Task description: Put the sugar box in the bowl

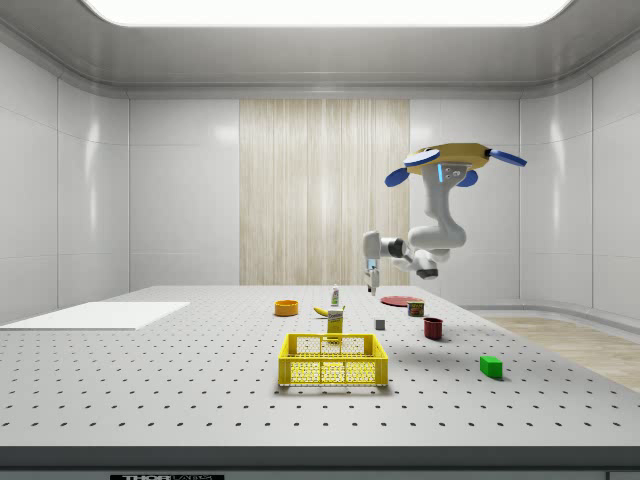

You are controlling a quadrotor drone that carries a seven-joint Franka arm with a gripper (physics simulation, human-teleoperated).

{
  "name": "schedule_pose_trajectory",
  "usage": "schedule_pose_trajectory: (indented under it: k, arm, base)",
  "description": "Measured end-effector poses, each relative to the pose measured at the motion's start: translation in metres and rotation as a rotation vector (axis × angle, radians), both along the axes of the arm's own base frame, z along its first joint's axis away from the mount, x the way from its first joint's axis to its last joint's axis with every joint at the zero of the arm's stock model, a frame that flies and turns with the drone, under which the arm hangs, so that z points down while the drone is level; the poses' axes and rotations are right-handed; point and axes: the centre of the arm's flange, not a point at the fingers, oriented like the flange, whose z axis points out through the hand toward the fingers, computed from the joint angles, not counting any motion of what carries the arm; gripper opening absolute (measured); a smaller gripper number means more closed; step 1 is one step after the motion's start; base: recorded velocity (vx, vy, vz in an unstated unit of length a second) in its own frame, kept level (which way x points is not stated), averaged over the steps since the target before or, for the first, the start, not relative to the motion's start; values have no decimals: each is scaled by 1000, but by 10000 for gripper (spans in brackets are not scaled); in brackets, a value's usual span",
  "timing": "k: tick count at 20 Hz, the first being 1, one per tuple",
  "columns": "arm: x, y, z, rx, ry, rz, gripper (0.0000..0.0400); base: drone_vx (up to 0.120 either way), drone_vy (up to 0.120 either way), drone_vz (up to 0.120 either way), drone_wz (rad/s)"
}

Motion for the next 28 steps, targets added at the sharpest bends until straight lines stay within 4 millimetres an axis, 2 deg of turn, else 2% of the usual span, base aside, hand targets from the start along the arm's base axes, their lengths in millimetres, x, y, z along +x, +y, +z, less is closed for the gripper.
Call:
schedule_pose_trajectory:
  k: [4,14,28]
  arm:
    - [0,0,0,0,0,0,400]
    - [0,0,0,0,0,0,400]
    - [0,0,0,0,0,0,400]
  base:
    - [120,40,0,0]
    - [120,0,-120,0]
    - [120,-11,0,0]
